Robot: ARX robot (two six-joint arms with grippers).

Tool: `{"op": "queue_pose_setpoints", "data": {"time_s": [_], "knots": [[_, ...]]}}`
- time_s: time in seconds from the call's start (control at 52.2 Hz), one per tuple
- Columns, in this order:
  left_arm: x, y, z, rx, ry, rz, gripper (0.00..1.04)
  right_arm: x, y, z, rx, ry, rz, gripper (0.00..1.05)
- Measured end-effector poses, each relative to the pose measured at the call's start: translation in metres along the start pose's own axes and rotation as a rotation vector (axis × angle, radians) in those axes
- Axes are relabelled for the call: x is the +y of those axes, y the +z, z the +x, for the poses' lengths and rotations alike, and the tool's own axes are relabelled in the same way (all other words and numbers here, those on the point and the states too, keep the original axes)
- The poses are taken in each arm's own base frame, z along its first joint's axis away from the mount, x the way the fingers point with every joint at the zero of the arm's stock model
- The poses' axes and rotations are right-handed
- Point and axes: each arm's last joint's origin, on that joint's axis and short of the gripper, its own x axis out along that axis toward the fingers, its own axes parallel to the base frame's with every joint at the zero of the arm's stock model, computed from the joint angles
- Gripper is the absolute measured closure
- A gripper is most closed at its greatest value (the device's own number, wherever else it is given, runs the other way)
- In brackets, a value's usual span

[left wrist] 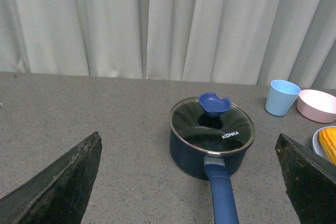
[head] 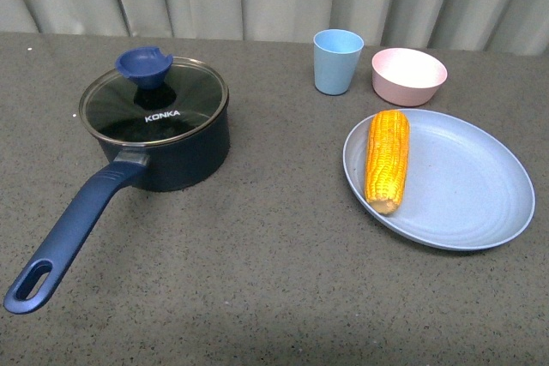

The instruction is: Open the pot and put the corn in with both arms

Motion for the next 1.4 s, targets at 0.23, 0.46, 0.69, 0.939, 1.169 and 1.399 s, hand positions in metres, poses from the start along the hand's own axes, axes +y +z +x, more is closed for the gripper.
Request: {"op": "queue_pose_setpoints", "data": {"time_s": [0.23,0.46,0.69,0.939,1.169,1.399], "knots": [[0.0,0.0,0.0,0.0,0.0,0.0,0.07,0.0,0.0,0.0,0.0,0.0,0.0,0.09],[0.0,0.0,0.0,0.0,0.0,0.0,0.07,0.0,0.0,0.0,0.0,0.0,0.0,0.09],[0.0,0.0,0.0,0.0,0.0,0.0,0.07,0.0,0.0,0.0,0.0,0.0,0.0,0.09],[0.0,0.0,0.0,0.0,0.0,0.0,0.07,0.0,0.0,0.0,0.0,0.0,0.0,0.09],[0.0,0.0,0.0,0.0,0.0,0.0,0.07,0.0,0.0,0.0,0.0,0.0,0.0,0.09],[0.0,0.0,0.0,0.0,0.0,0.0,0.07,0.0,0.0,0.0,0.0,0.0,0.0,0.09]]}}
